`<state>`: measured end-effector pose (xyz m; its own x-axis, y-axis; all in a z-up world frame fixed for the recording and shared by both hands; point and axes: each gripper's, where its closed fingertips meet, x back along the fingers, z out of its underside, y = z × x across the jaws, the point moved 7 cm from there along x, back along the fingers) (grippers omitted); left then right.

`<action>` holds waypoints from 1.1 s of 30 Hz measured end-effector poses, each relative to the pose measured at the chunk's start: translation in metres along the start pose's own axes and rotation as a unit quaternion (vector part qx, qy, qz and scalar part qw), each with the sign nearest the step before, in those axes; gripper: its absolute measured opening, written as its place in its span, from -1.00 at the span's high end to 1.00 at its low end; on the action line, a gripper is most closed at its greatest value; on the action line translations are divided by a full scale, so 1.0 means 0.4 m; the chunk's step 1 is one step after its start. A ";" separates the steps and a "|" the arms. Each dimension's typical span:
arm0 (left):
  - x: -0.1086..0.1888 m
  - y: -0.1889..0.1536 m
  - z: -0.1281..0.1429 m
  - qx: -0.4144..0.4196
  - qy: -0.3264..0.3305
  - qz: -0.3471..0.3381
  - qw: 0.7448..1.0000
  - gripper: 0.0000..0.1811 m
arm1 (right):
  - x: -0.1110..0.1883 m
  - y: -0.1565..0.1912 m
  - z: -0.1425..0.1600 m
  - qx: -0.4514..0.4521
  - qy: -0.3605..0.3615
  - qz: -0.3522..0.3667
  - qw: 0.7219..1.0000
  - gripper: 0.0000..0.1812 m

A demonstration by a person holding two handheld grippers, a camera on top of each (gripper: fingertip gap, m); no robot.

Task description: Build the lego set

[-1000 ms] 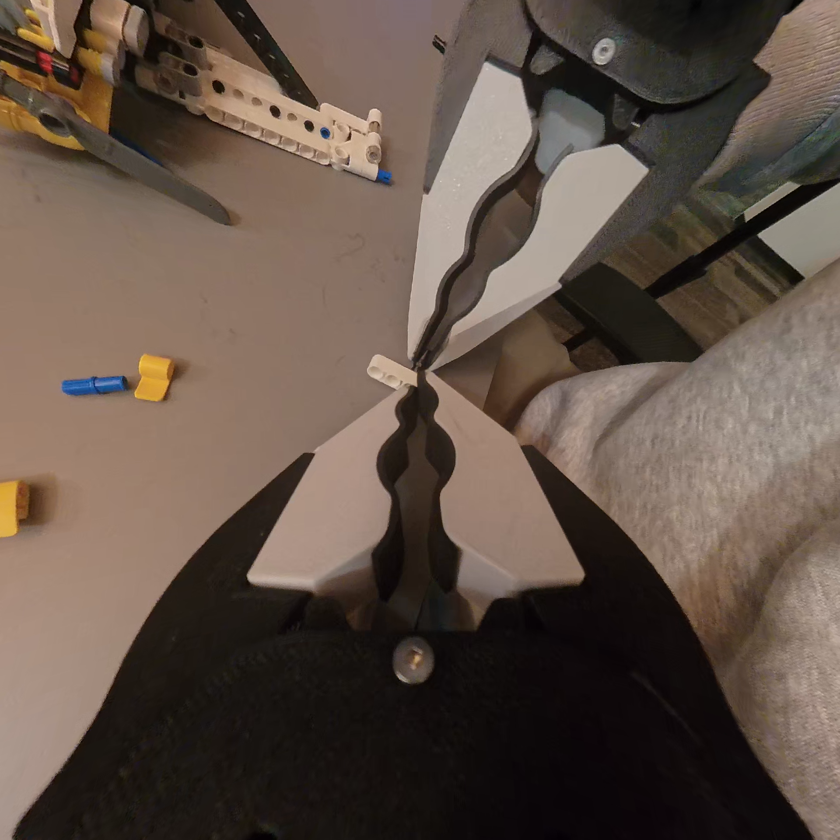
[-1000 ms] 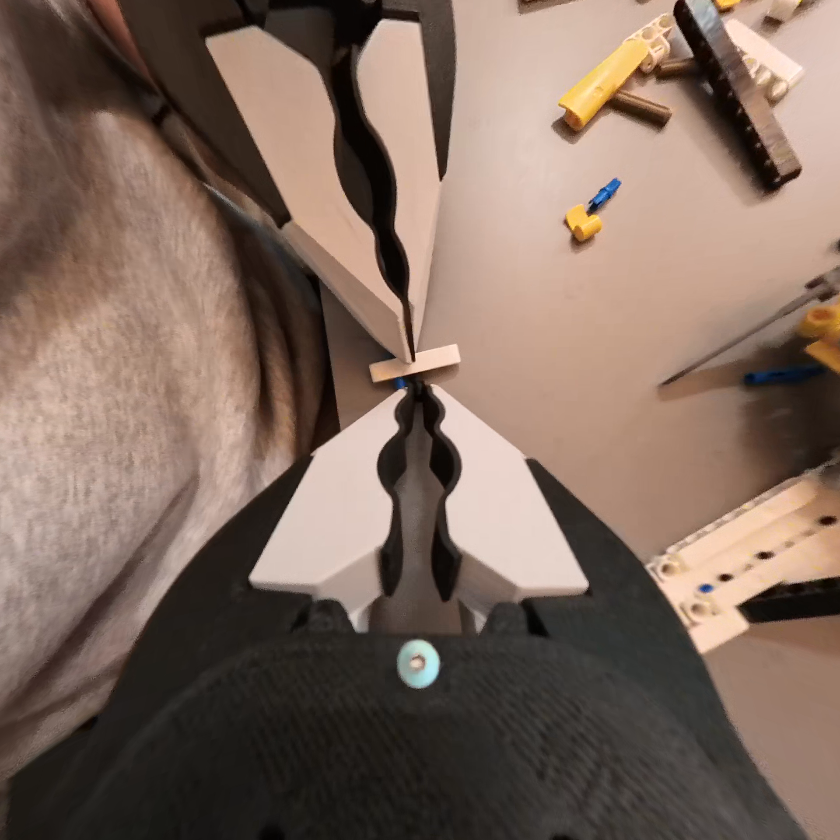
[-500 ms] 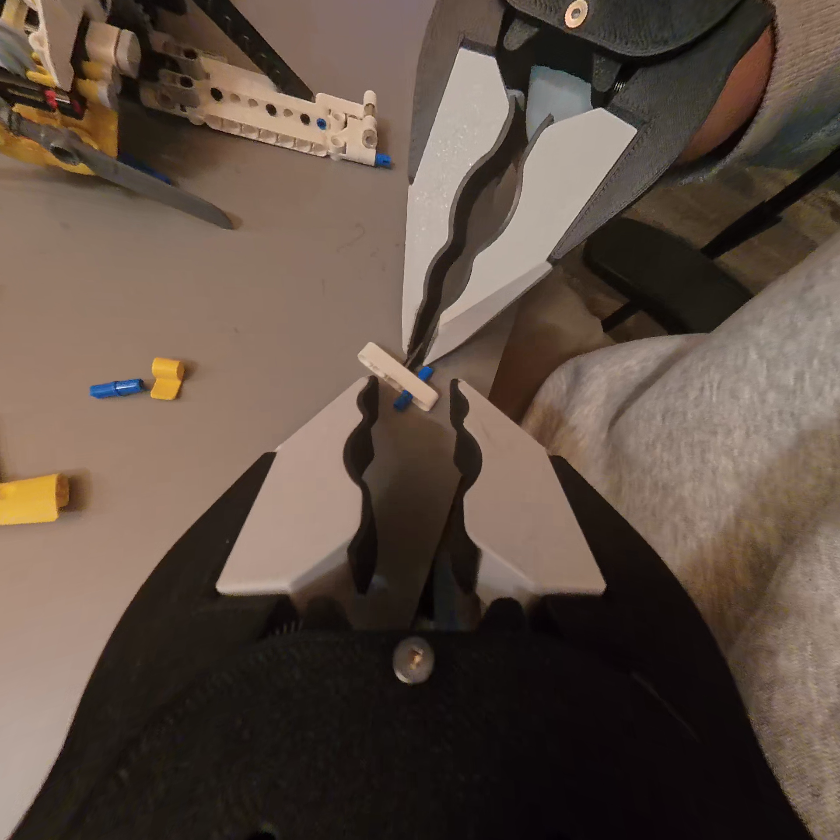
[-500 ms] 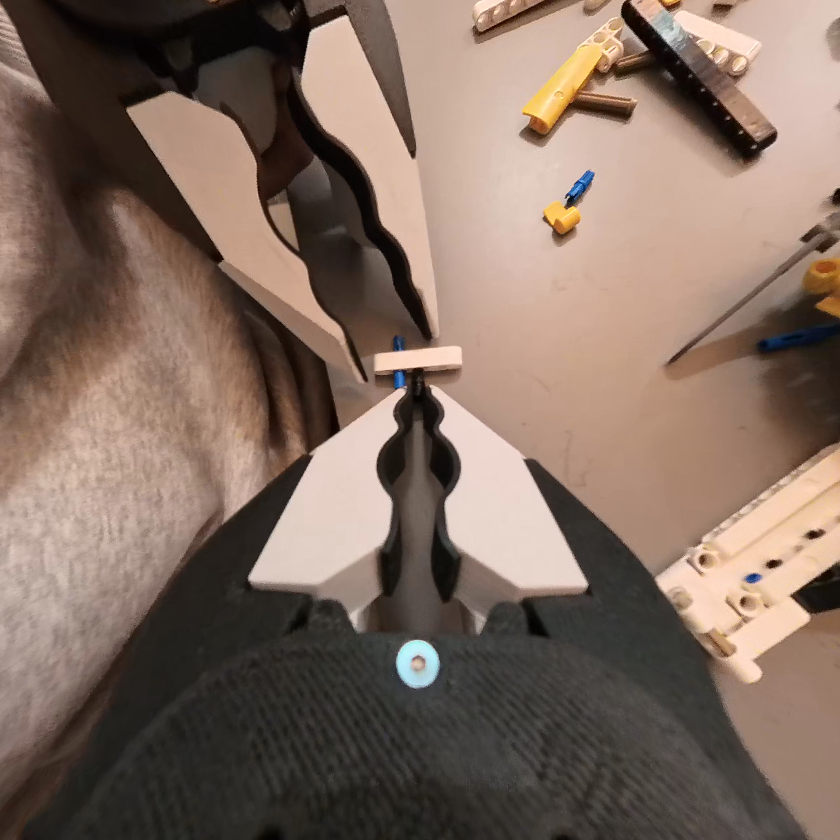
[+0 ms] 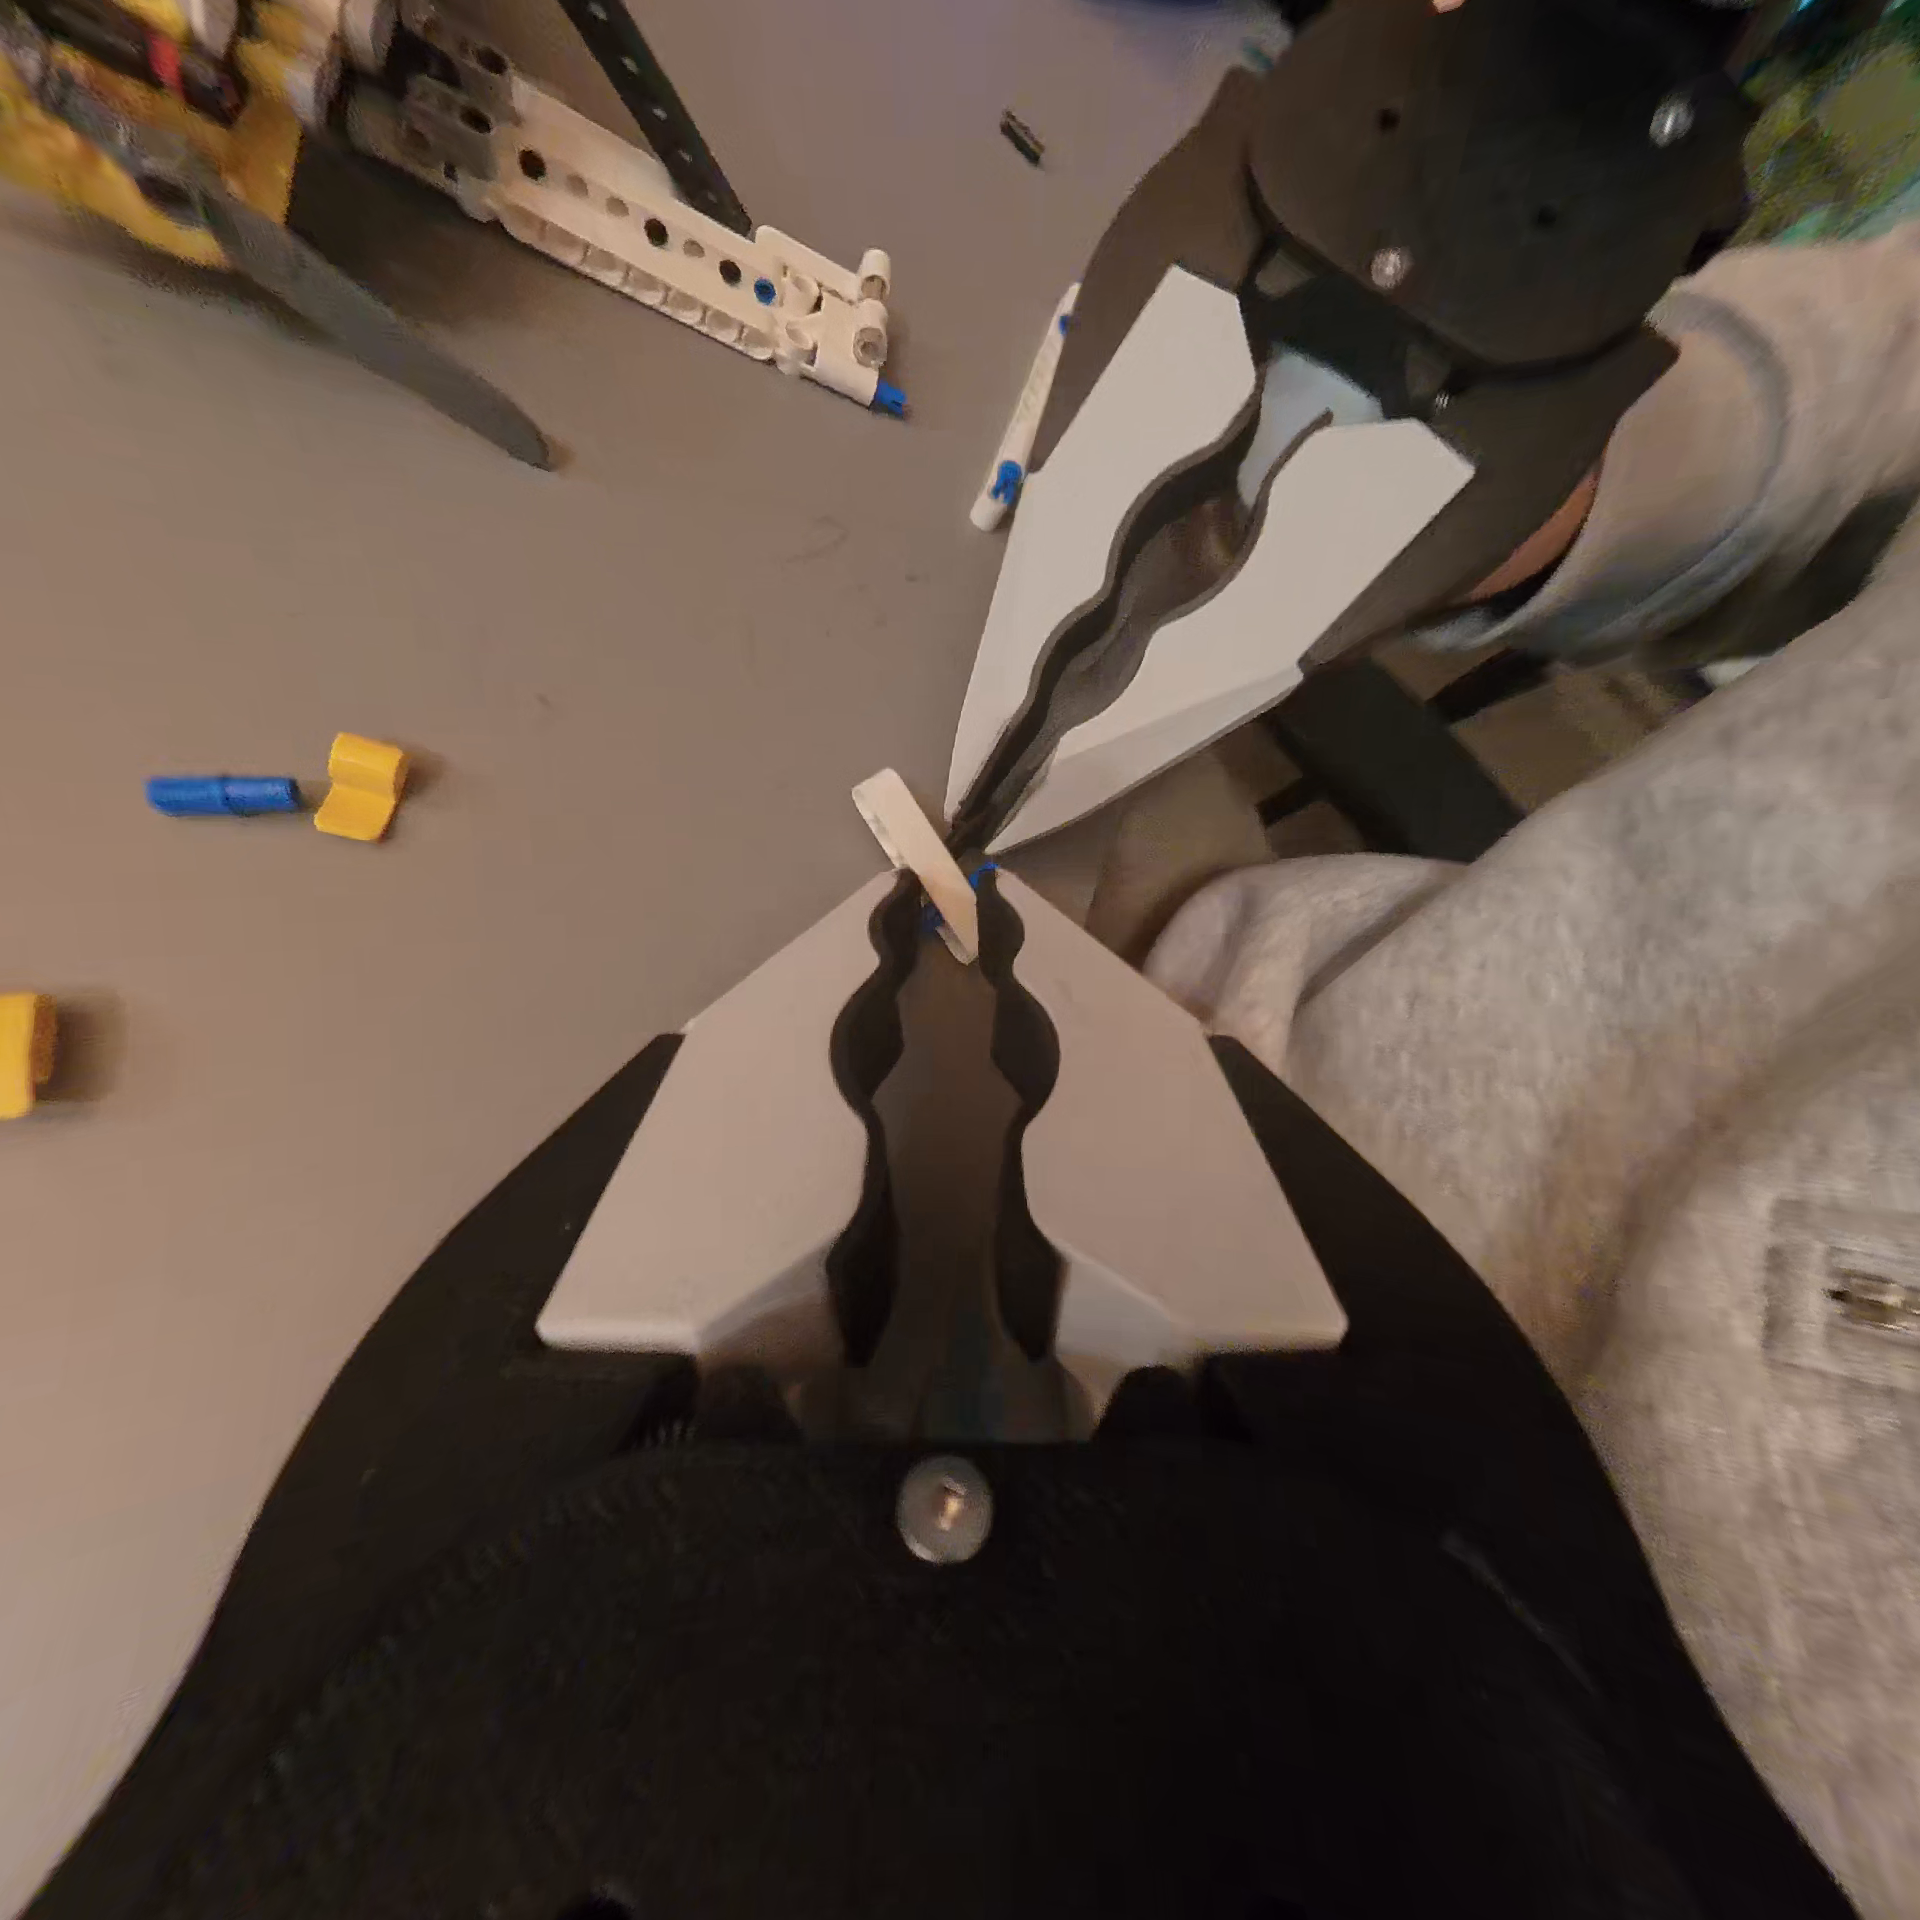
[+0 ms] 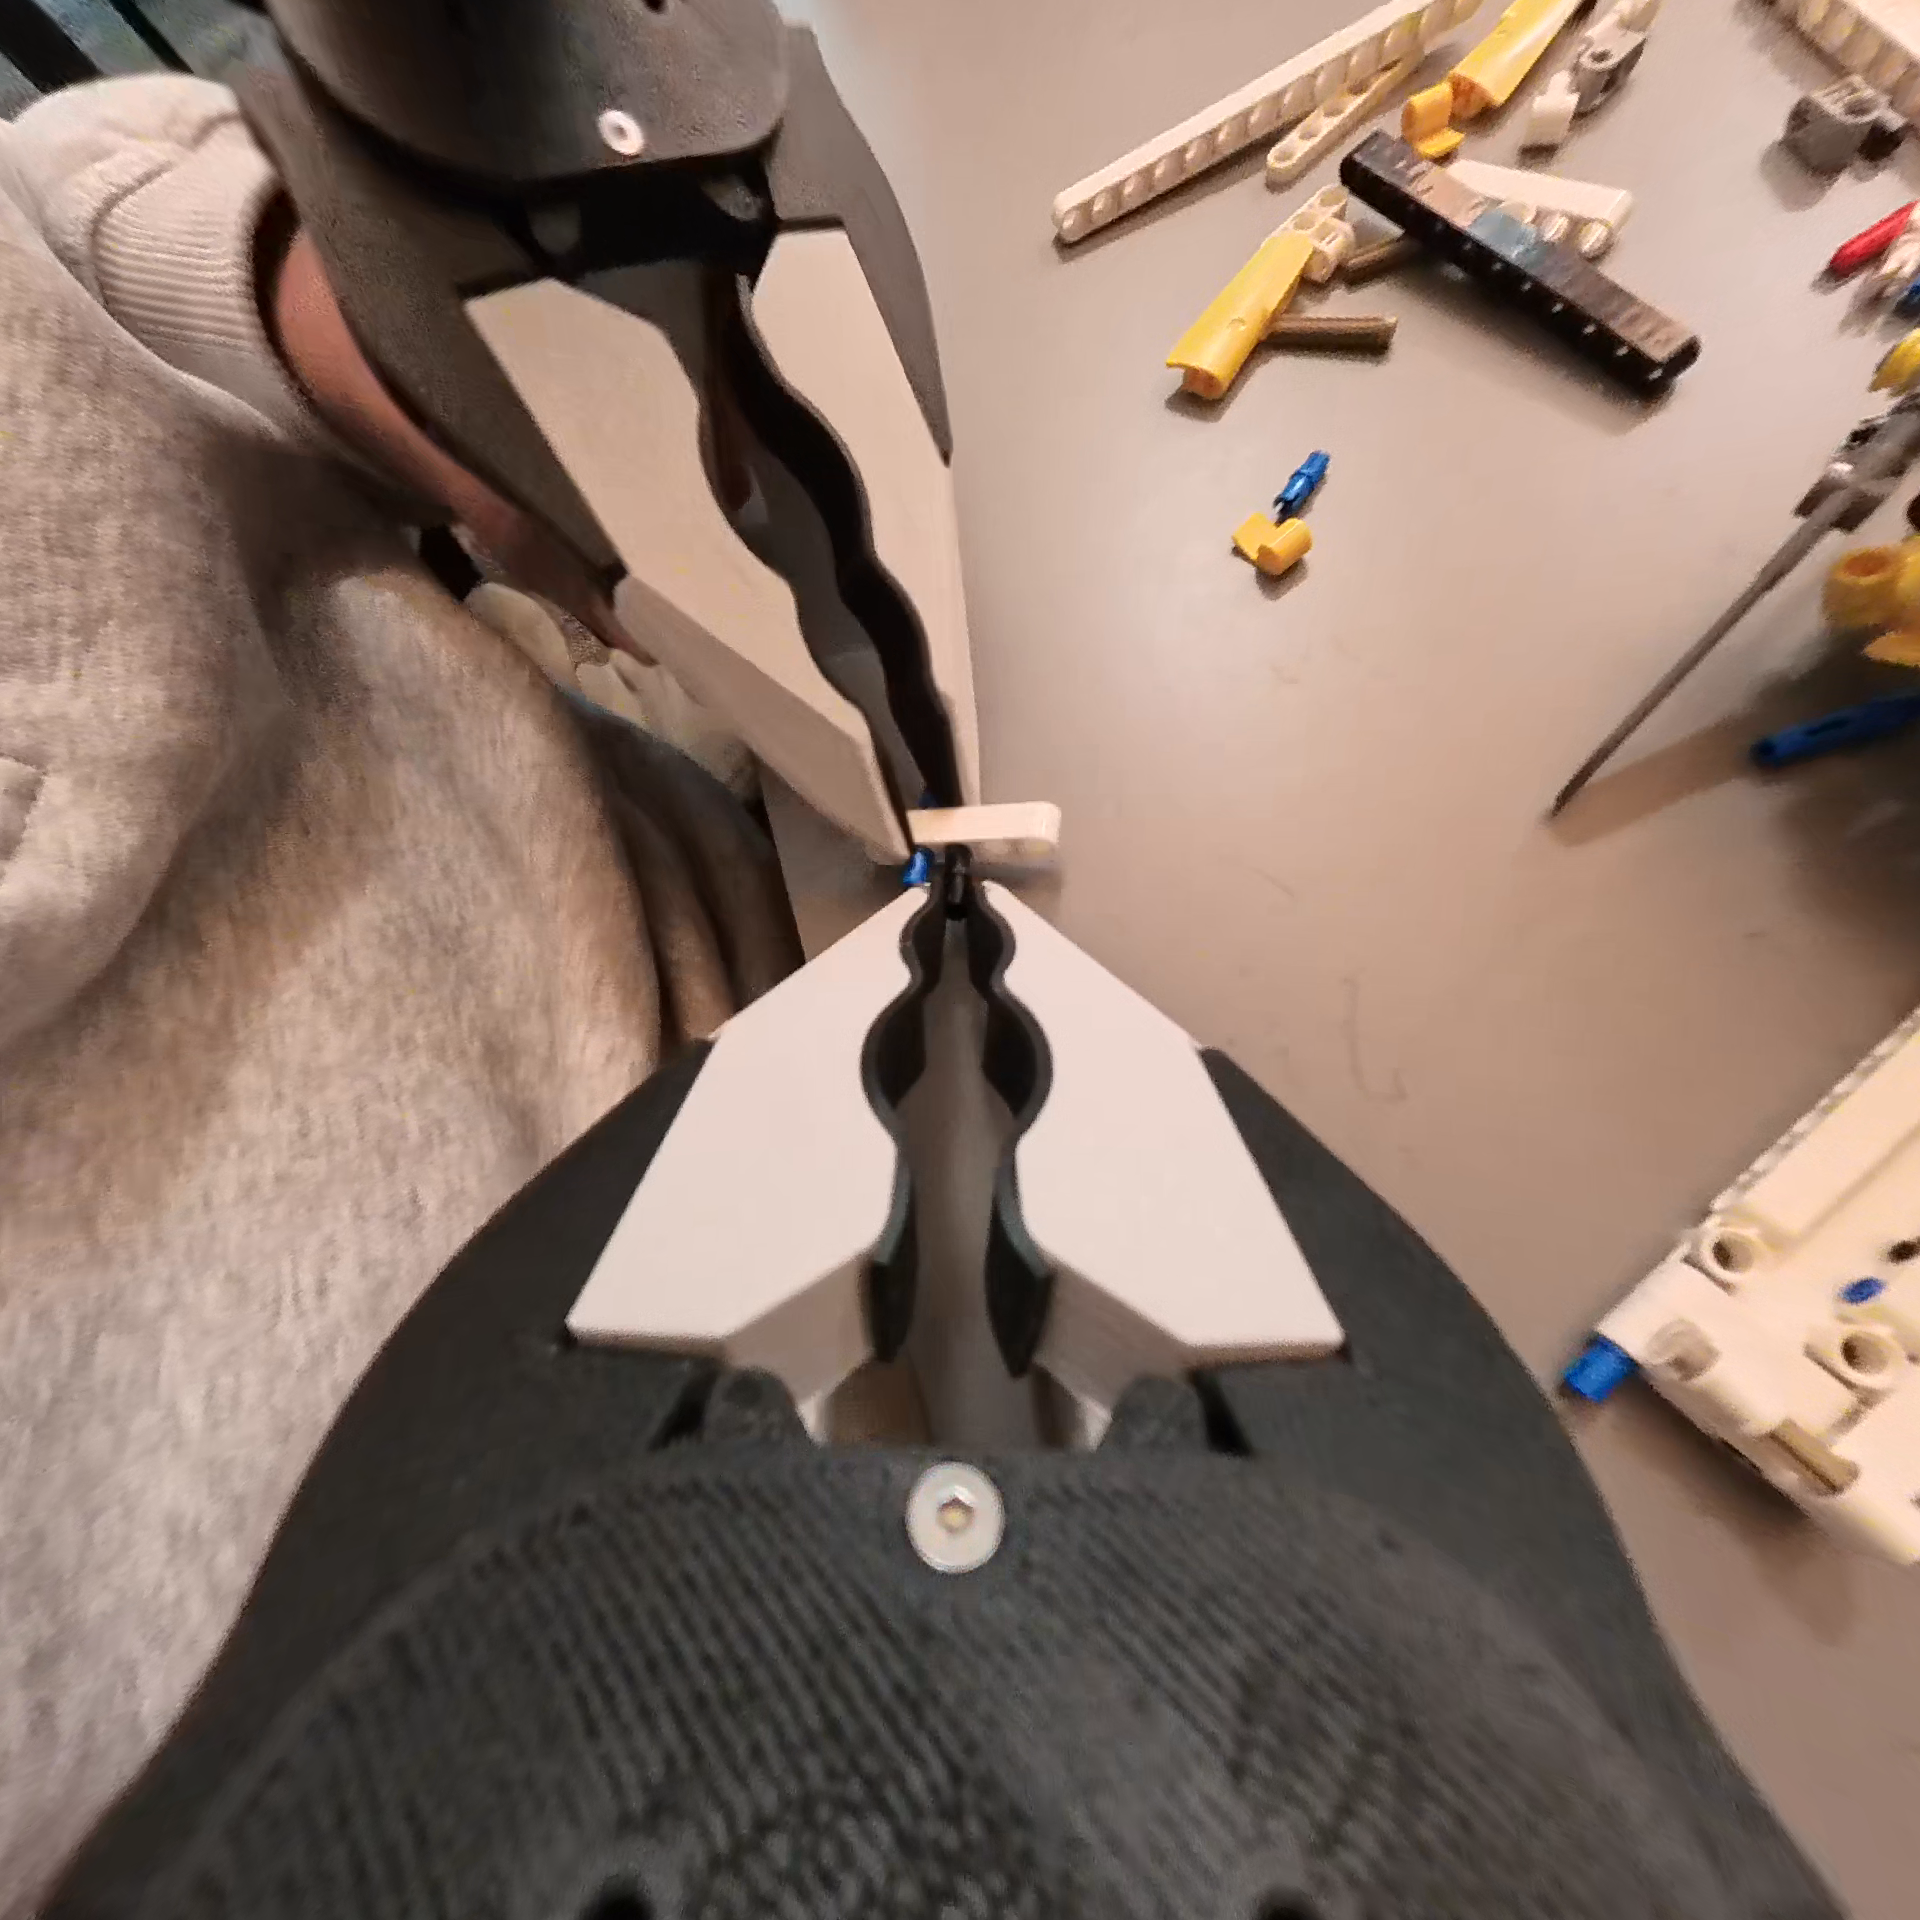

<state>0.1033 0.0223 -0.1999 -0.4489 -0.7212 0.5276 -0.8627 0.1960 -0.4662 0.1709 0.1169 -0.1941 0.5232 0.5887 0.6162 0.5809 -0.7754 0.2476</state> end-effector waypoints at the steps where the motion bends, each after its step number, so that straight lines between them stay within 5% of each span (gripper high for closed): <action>1: 0.002 0.003 0.001 0.018 0.000 0.011 1.000 0.90 | 0.001 0.002 -0.001 0.004 -0.001 0.001 1.000 0.97; 10: 0.014 0.024 -0.007 0.104 -0.028 0.055 0.993 0.90 | 0.000 0.018 -0.015 0.093 -0.018 0.079 0.992 0.97; 18: 0.005 0.021 -0.002 0.077 -0.016 0.016 0.997 0.91 | -0.014 0.030 -0.013 0.160 0.030 0.129 0.978 0.97; 33: -0.003 0.008 -0.002 0.018 -0.001 -0.039 0.999 0.93 | -0.016 -0.016 -0.025 -0.017 0.083 -0.011 0.996 0.97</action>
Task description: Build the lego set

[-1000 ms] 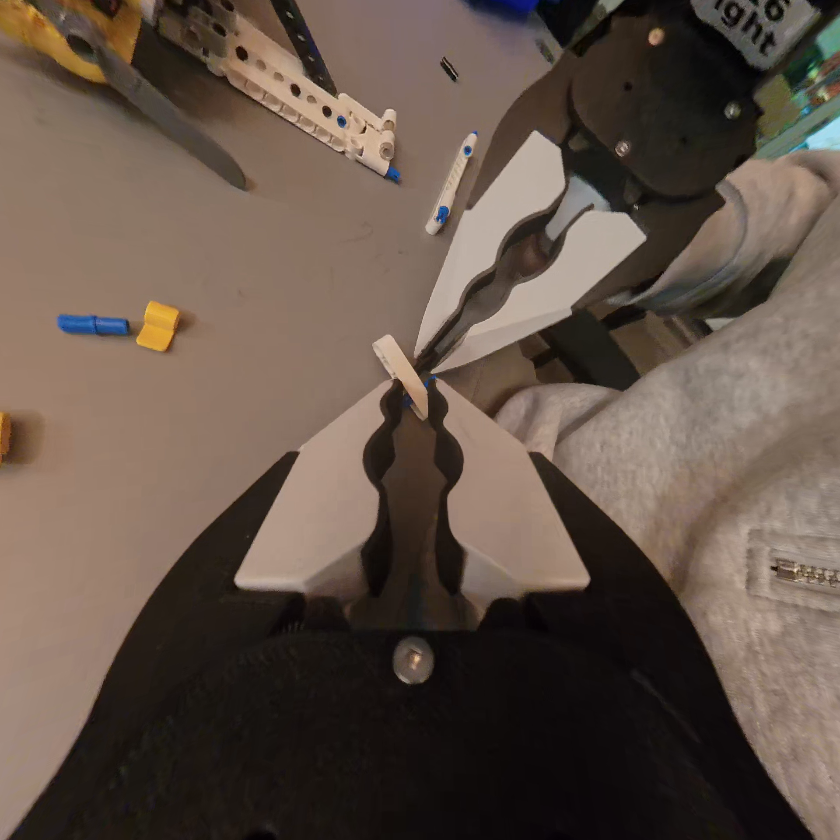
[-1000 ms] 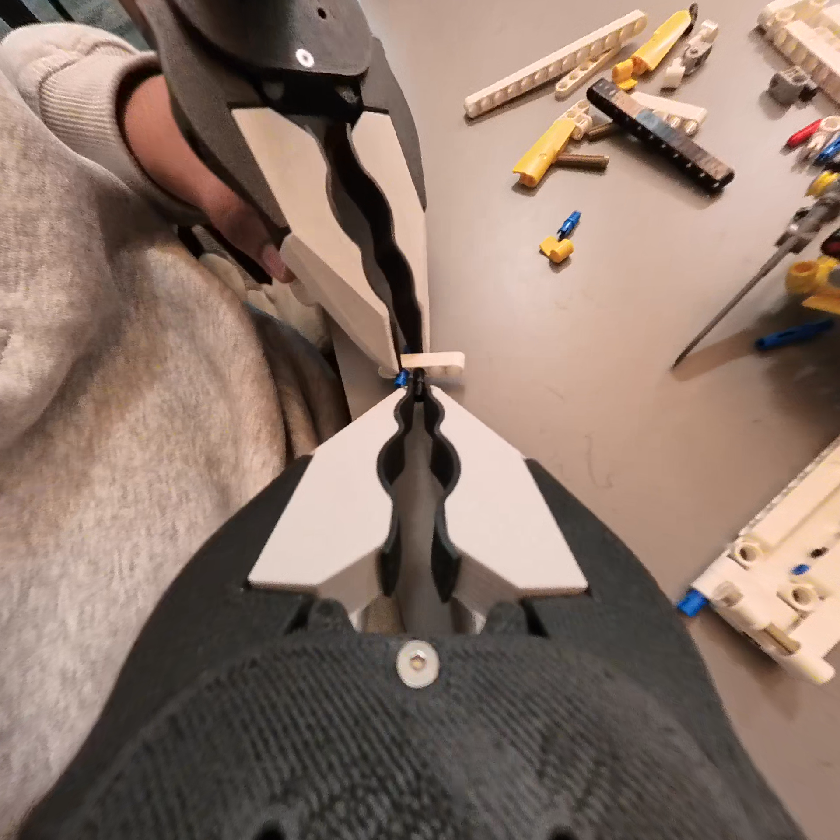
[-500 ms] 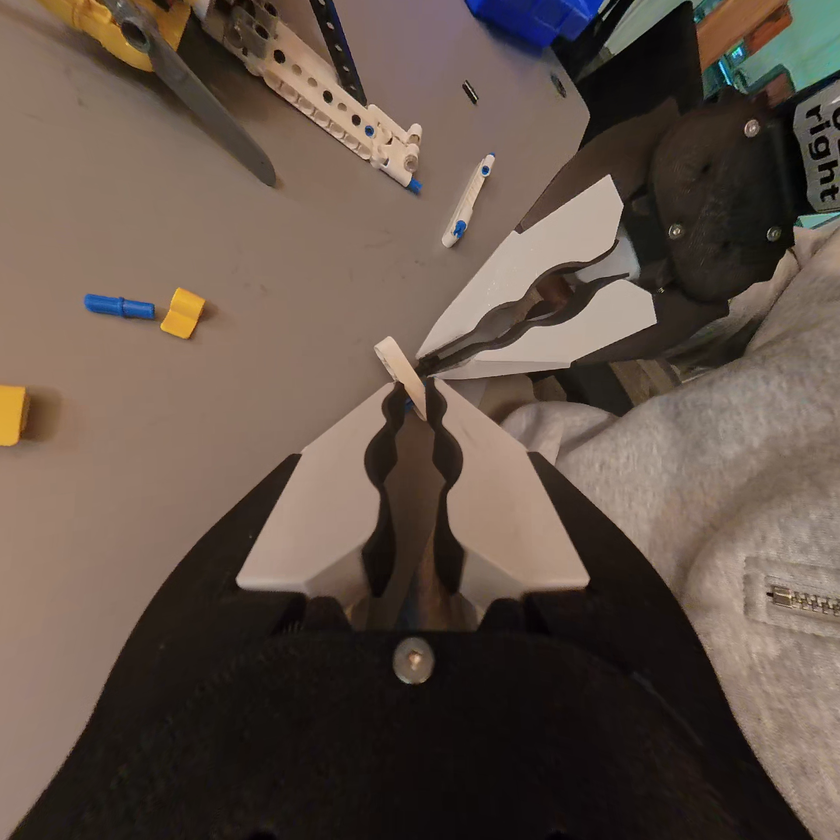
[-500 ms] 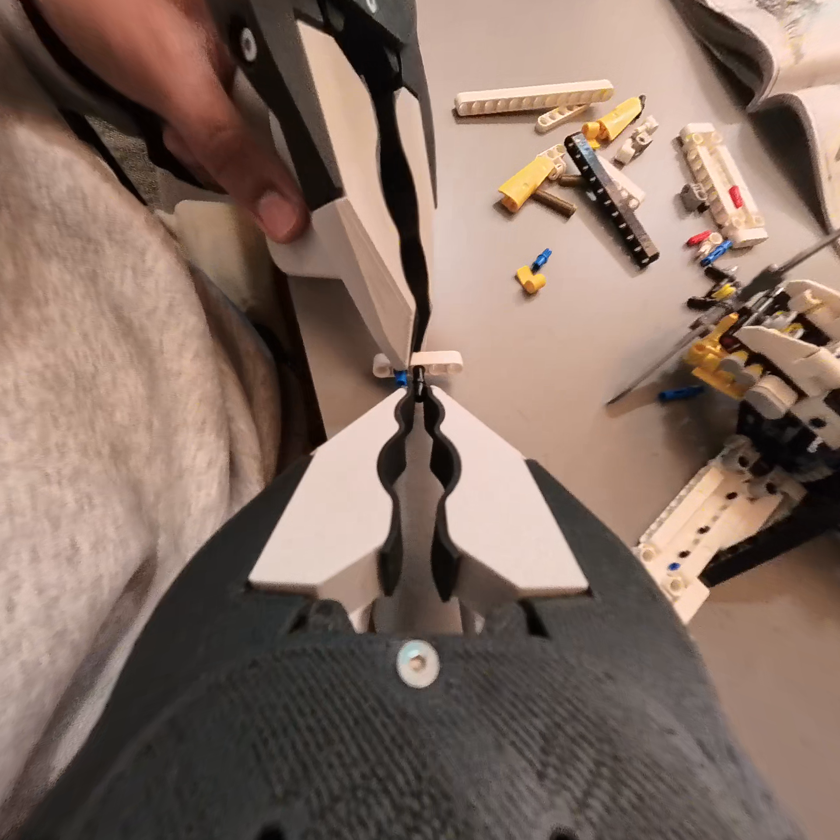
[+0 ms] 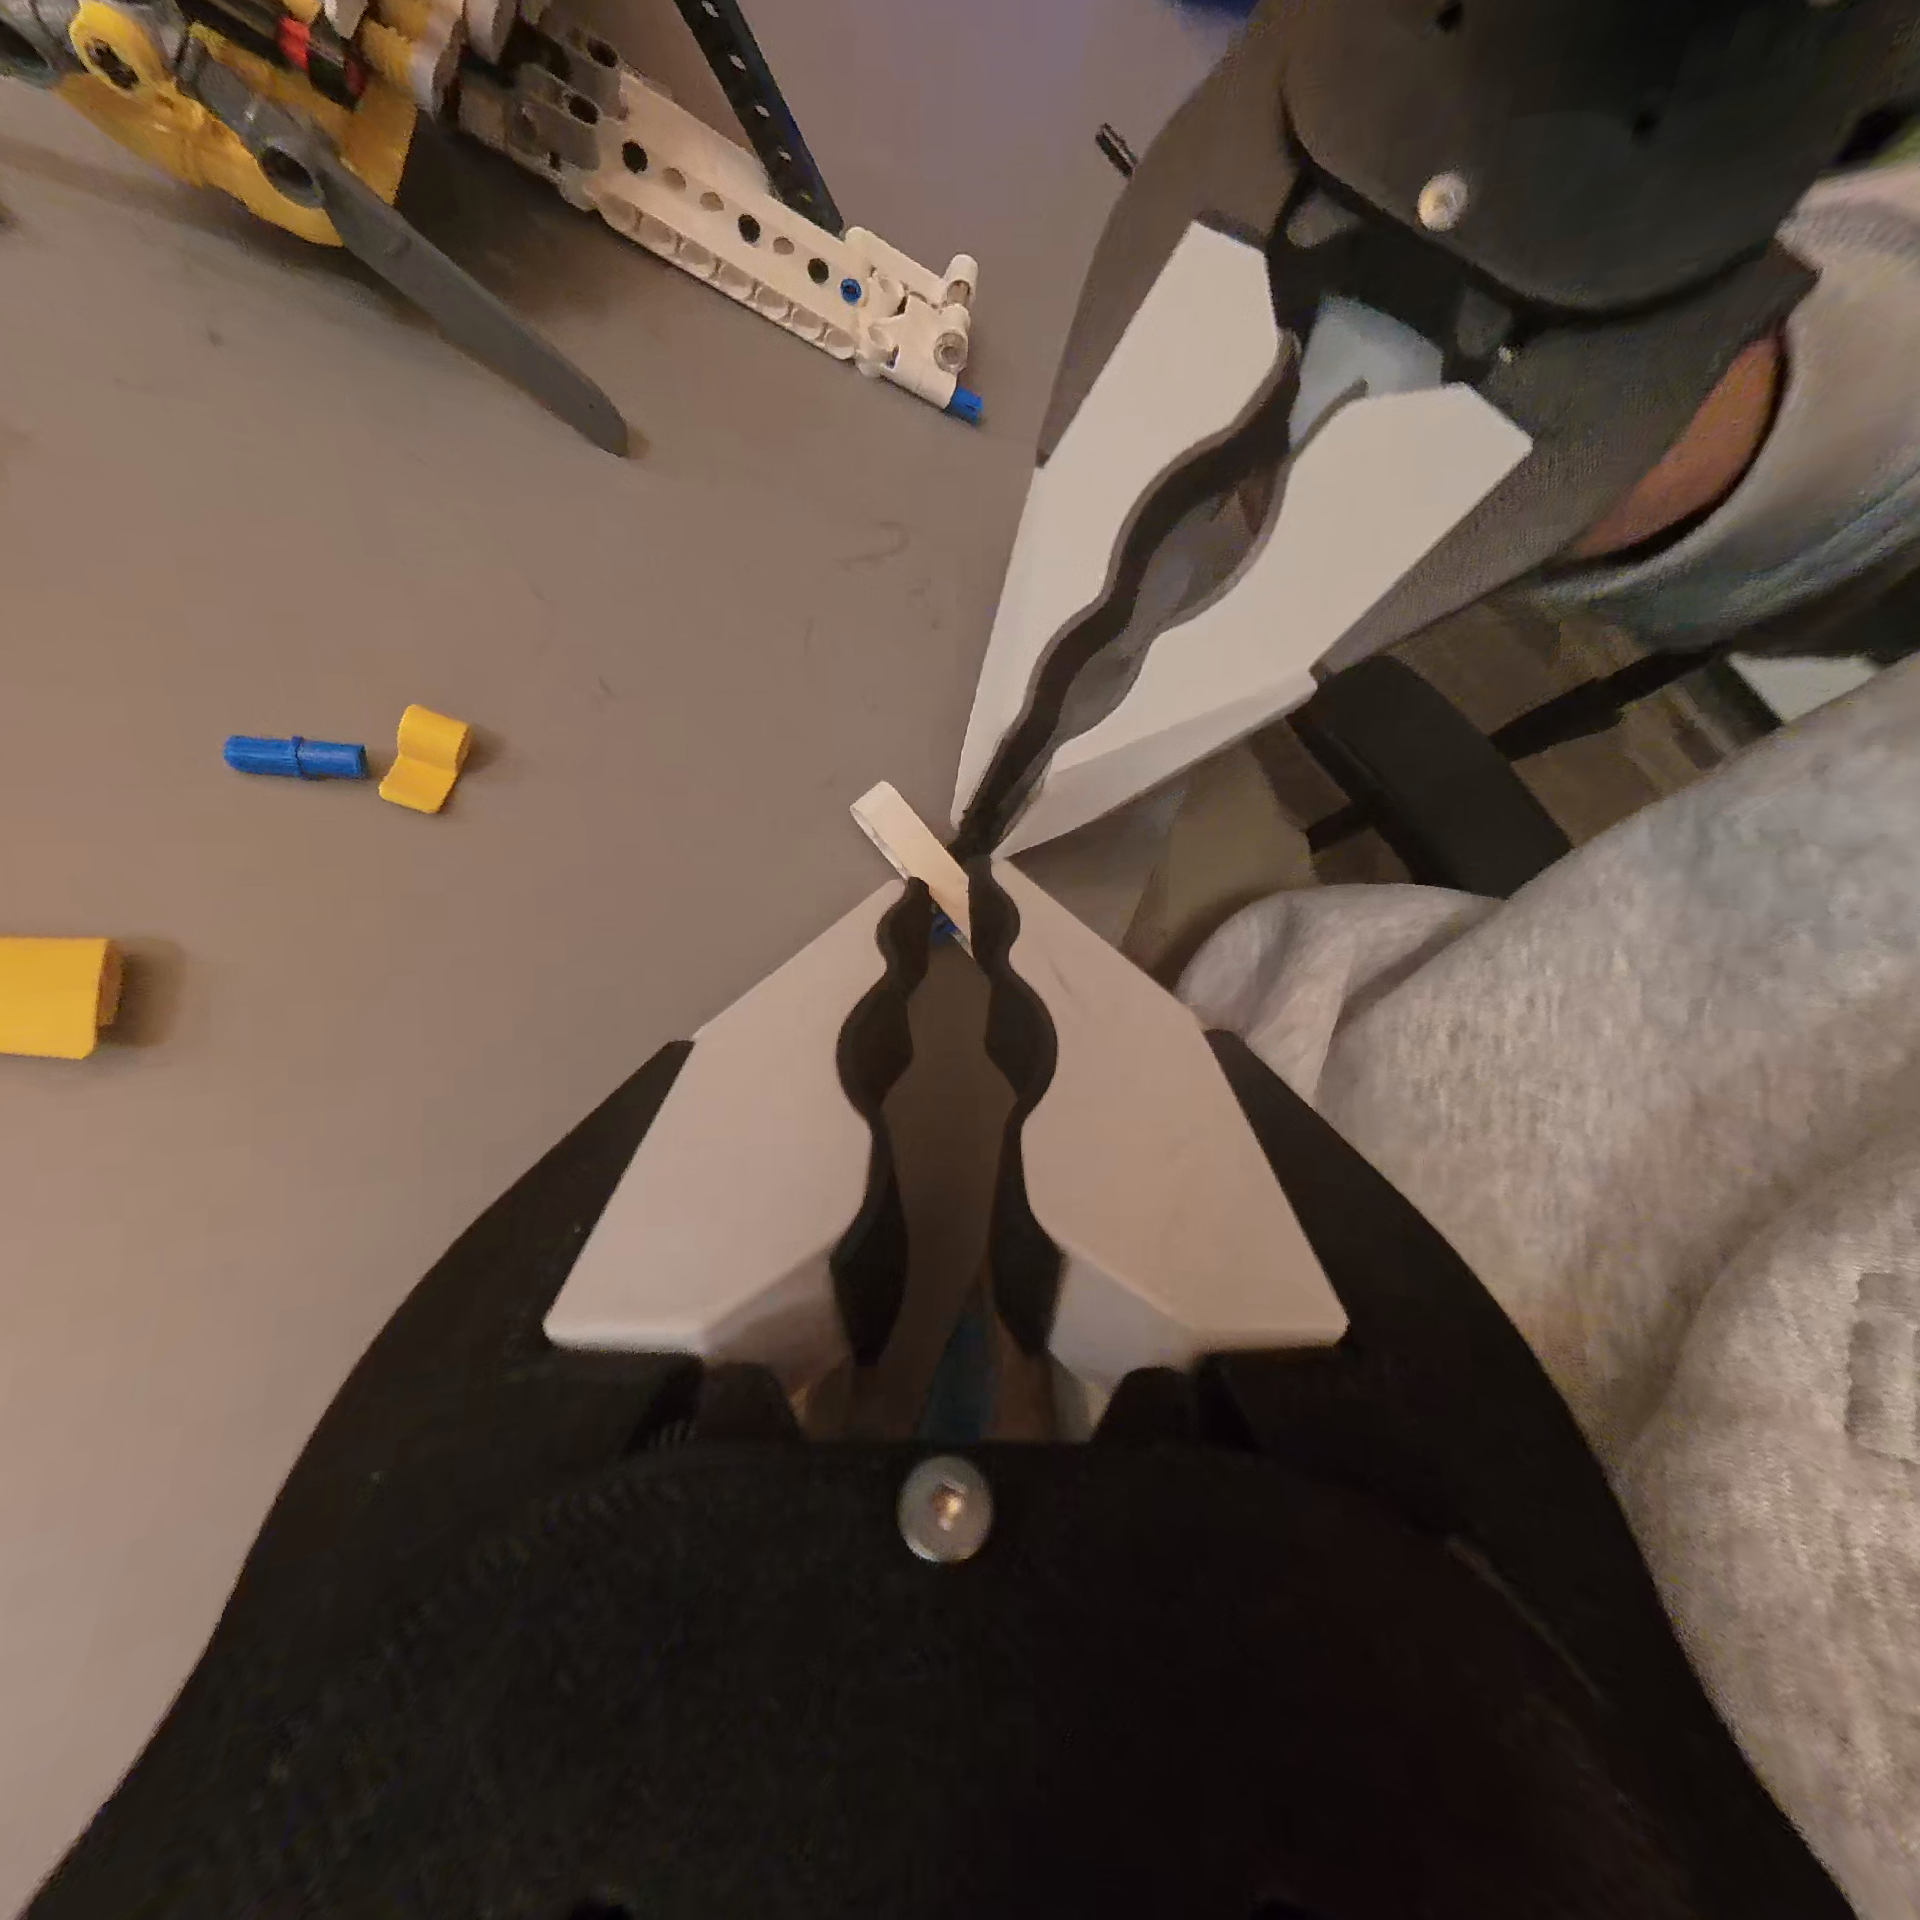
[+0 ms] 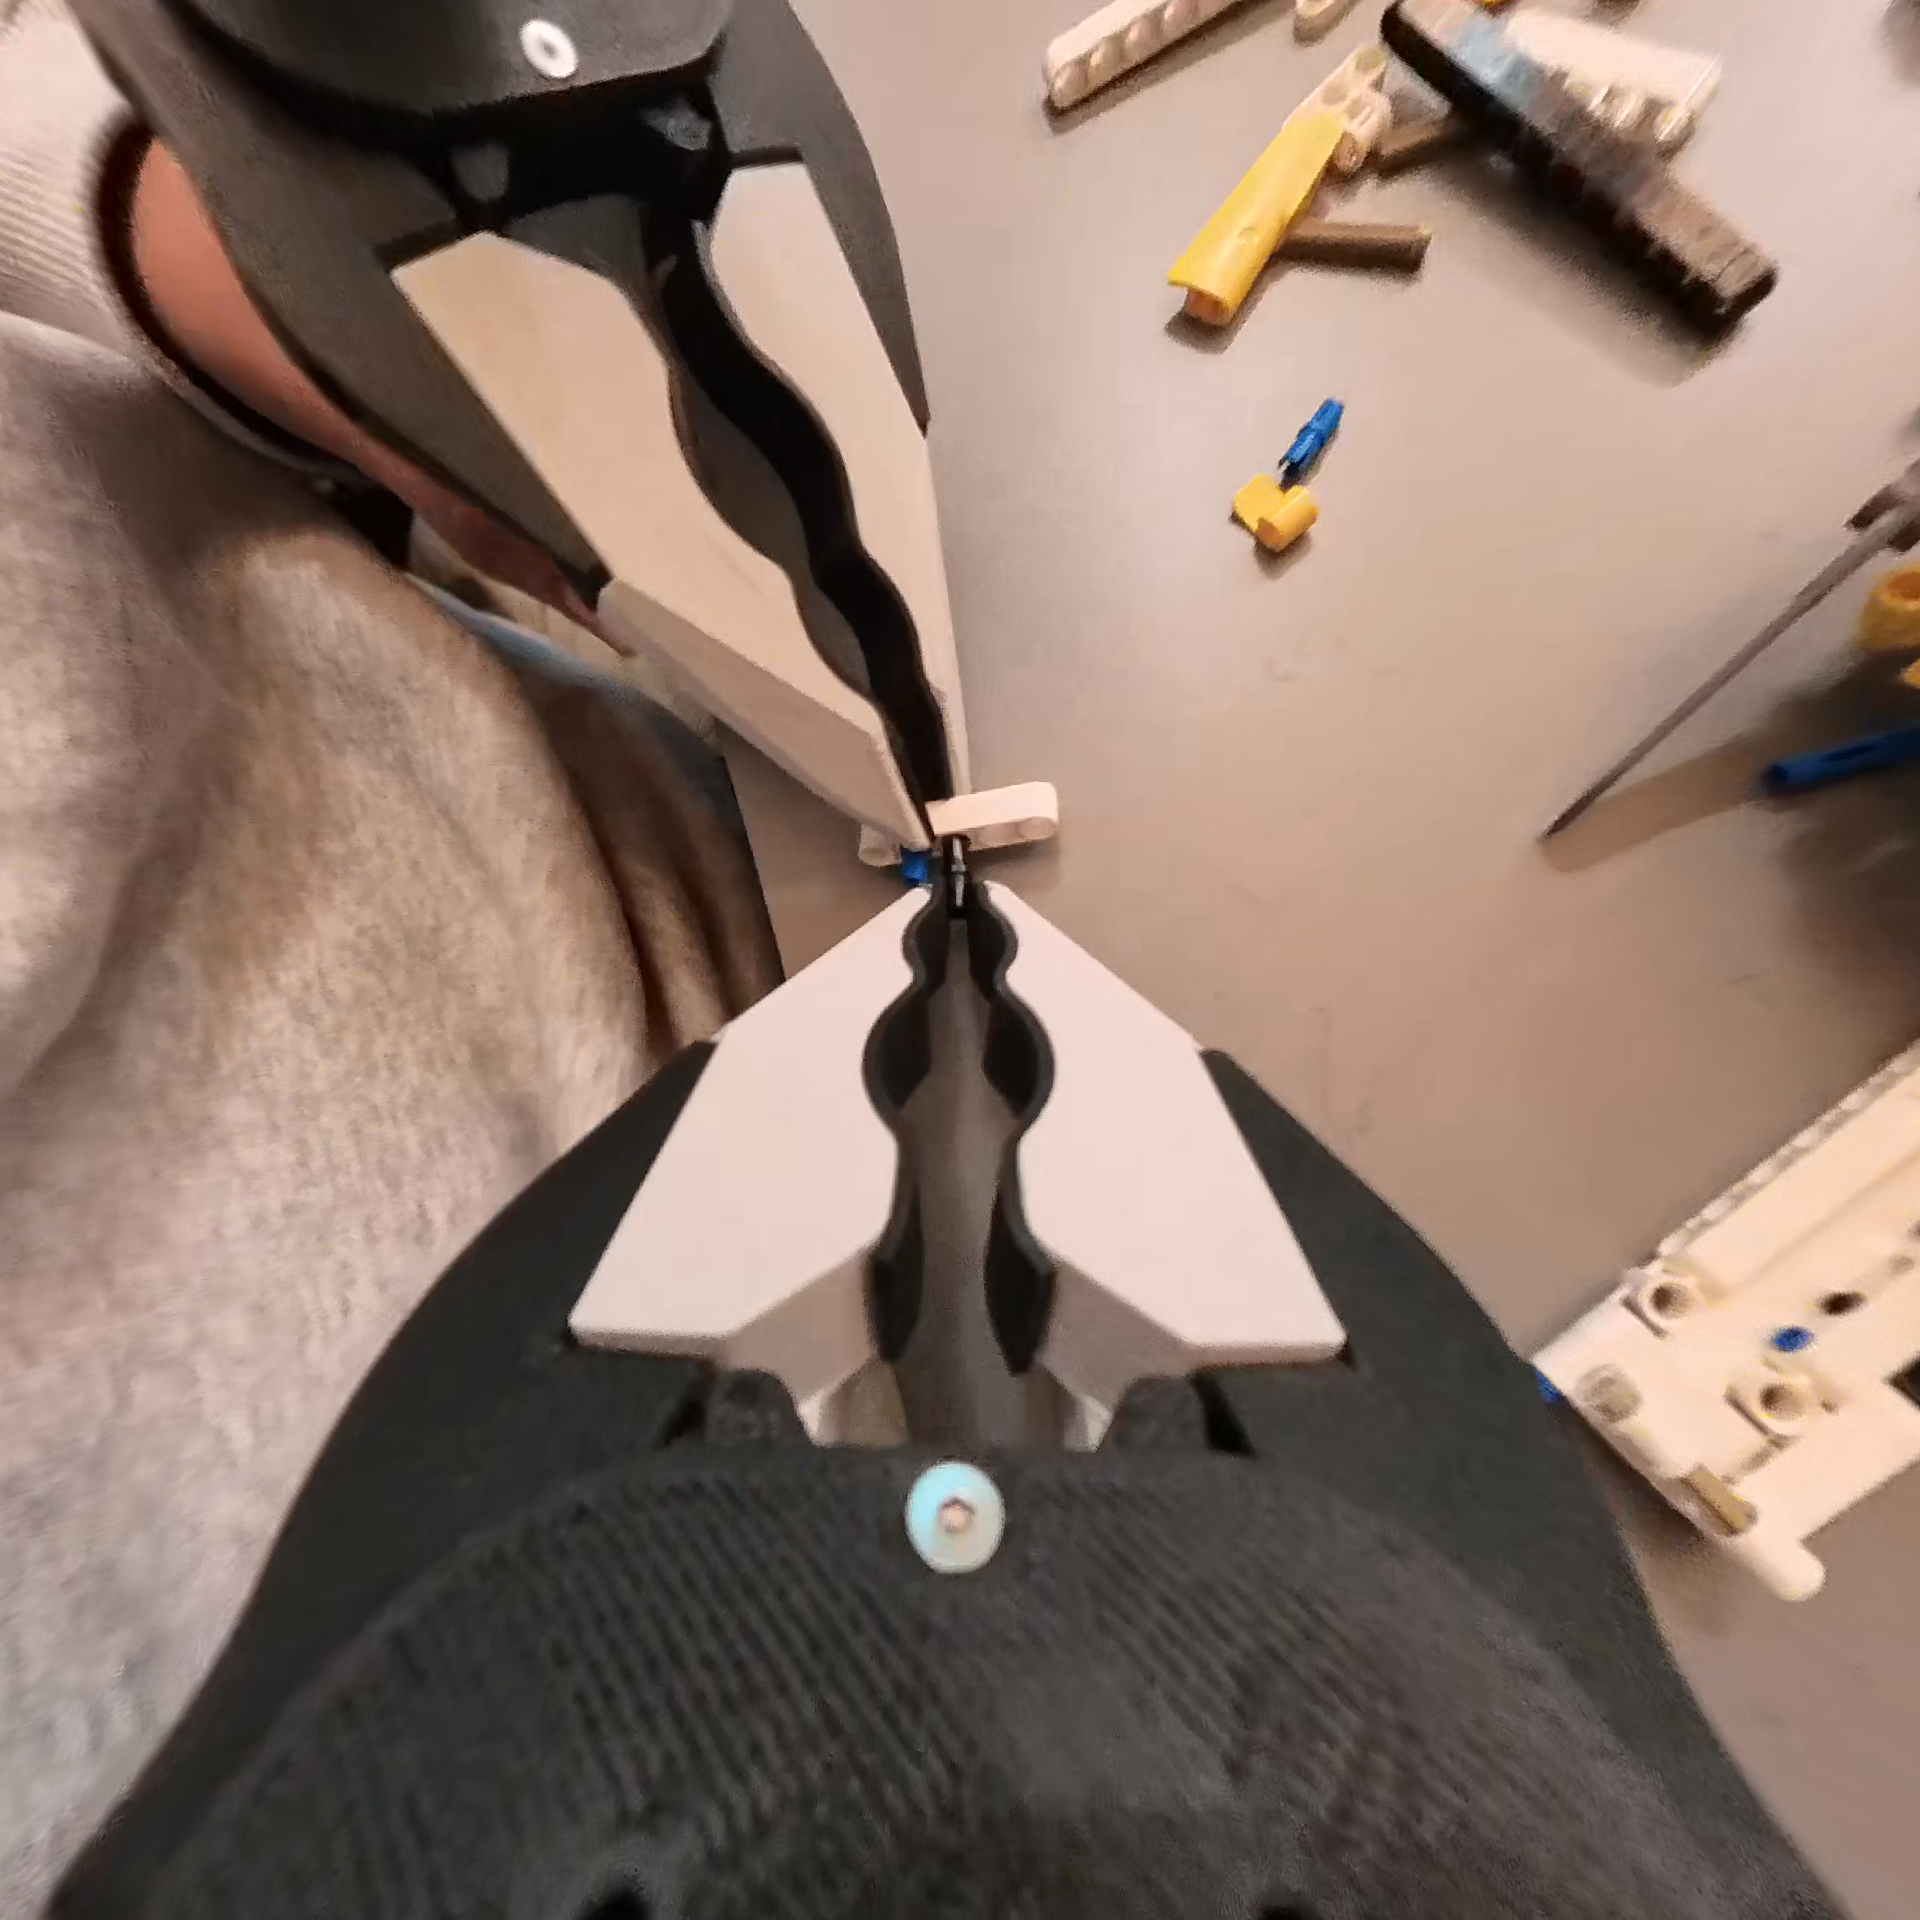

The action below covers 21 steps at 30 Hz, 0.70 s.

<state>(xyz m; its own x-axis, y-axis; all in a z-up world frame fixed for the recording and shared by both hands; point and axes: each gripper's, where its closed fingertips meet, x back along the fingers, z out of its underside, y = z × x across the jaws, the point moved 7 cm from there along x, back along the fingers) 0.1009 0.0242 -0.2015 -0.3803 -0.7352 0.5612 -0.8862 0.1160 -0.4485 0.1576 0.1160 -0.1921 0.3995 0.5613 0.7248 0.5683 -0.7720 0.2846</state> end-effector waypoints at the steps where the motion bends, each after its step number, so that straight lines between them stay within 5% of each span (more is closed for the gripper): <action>1: -0.001 -0.002 0.000 -0.009 0.004 -0.005 1.000 0.93 | 0.001 -0.005 -0.003 -0.013 0.007 -0.015 1.000 0.97; 7: -0.001 0.003 -0.001 -0.004 0.003 -0.005 1.000 0.94 | -0.004 -0.025 -0.010 -0.054 0.029 -0.063 0.996 0.98; 21: 0.003 0.011 -0.002 0.016 -0.001 0.009 1.000 1.00 | -0.007 0.000 0.000 0.093 0.005 0.026 0.995 0.97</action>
<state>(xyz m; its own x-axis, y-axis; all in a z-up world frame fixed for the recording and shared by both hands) 0.0965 0.0244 -0.2022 -0.3950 -0.7343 0.5521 -0.8708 0.1076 -0.4798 0.1562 0.1145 -0.1940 0.4249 0.5189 0.7418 0.6717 -0.7301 0.1260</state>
